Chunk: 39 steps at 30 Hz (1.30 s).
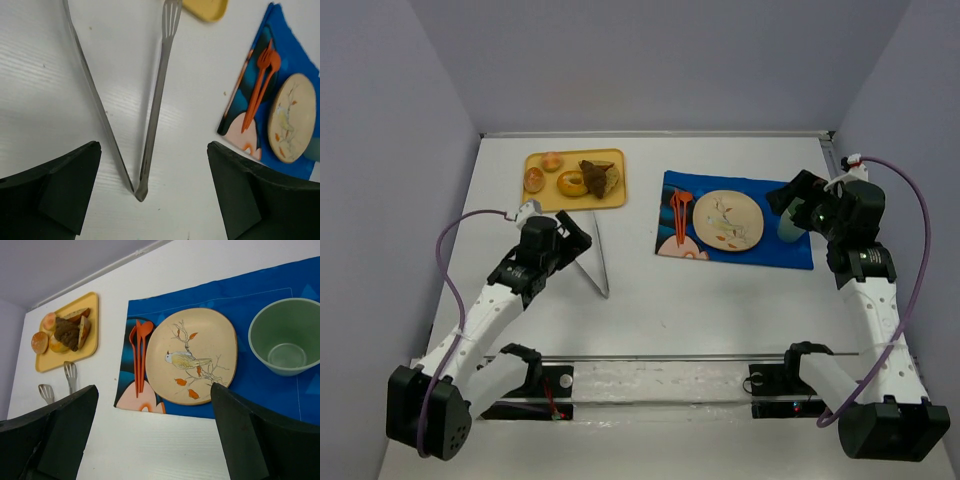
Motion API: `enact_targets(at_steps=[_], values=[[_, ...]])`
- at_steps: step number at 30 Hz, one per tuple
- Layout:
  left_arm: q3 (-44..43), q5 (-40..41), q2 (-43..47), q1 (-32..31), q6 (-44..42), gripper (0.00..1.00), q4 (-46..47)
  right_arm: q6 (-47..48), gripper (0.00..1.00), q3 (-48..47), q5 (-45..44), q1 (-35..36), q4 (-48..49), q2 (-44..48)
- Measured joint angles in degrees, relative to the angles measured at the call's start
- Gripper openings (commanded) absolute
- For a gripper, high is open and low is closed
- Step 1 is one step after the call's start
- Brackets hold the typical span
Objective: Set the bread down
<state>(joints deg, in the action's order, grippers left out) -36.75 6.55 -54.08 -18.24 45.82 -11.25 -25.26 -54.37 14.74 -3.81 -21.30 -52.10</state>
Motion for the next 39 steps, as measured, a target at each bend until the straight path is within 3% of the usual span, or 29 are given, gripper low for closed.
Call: enact_targets(at_steps=[13, 35, 36, 39], values=[[2.3, 3.9, -13.3, -11.6, 3.5, 0.99, -1.8, 0.4, 1.00, 0.3, 0.7, 0.0, 0.0, -1.9], [-12.2, 13.9, -36.8, -13.2, 2.2, 0.99, -6.2, 1.5, 1.00, 0.9, 0.4, 0.0, 0.2, -3.5], [-12.7, 14.4, -37.2, -13.2, 2.2, 0.98, -6.5, 1.5, 1.00, 0.9, 0.3, 0.0, 0.2, -3.5], [-13.2, 15.4, -38.0, -13.2, 2.0, 0.78, -6.8, 1.5, 1.00, 0.9, 0.2, 0.0, 0.2, -3.5]])
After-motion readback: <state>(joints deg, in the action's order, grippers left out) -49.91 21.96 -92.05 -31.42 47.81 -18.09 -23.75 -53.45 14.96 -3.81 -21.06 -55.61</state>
